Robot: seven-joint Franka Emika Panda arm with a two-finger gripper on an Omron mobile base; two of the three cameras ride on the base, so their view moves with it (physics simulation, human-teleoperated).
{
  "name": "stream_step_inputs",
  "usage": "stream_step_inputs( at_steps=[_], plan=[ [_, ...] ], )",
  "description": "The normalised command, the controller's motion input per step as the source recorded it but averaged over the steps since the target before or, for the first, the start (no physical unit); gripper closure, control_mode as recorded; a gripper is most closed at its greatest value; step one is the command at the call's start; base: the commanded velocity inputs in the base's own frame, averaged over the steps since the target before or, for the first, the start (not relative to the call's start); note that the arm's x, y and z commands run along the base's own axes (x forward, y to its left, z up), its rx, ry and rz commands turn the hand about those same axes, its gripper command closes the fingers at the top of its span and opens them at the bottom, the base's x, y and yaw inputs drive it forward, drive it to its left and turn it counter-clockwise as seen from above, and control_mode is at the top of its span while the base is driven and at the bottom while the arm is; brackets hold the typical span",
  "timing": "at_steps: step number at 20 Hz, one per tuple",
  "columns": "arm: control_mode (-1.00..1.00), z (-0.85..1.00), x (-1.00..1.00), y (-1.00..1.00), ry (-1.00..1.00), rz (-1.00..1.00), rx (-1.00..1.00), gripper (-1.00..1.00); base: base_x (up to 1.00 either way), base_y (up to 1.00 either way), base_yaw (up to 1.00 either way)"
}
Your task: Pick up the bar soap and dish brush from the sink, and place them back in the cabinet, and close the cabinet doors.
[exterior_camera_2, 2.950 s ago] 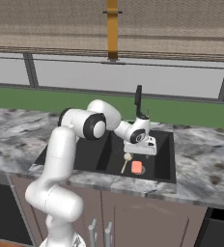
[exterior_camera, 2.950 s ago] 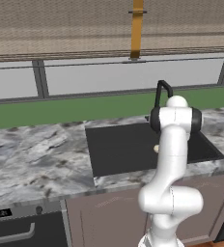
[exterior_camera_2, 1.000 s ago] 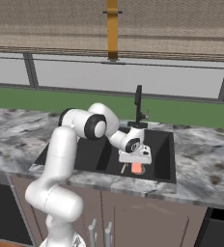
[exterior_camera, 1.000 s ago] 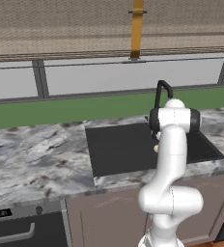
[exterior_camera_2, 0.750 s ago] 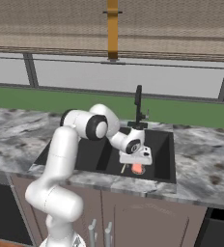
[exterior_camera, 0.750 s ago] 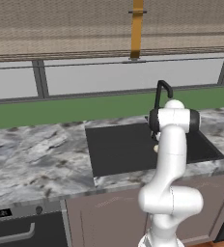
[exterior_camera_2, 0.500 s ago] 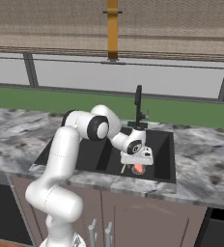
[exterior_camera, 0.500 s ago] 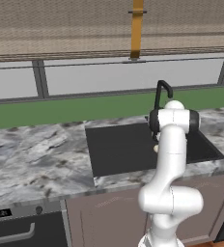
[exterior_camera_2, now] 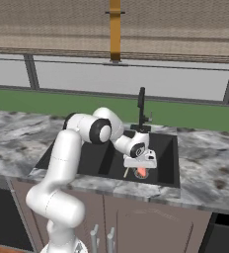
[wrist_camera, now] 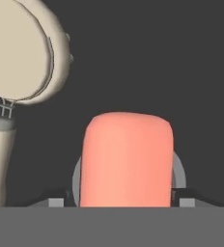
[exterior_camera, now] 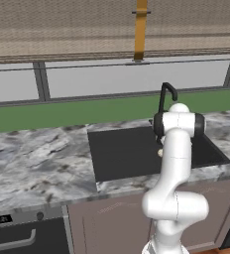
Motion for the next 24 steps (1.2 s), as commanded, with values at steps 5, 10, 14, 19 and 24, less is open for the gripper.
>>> stream_step_inputs(
  at_steps=[5,10,14,19,24],
  plan=[
    [-1.0,0.0,0.01,0.0,0.01,0.0,0.0,1.0,0.0,0.0,0.0],
    [-1.0,0.0,0.0,0.0,0.0,0.0,0.0,1.0,0.0,0.0,0.0],
    [-1.0,0.17,-0.12,-0.03,-0.01,0.0,0.0,1.0,0.0,0.0,0.0],
    [-1.0,0.39,-0.2,-0.06,-0.02,0.0,0.0,1.0,0.0,0.0,0.0],
    [-1.0,0.54,-0.23,-0.01,-0.01,0.0,0.0,1.0,0.0,0.0,0.0]
  ],
)
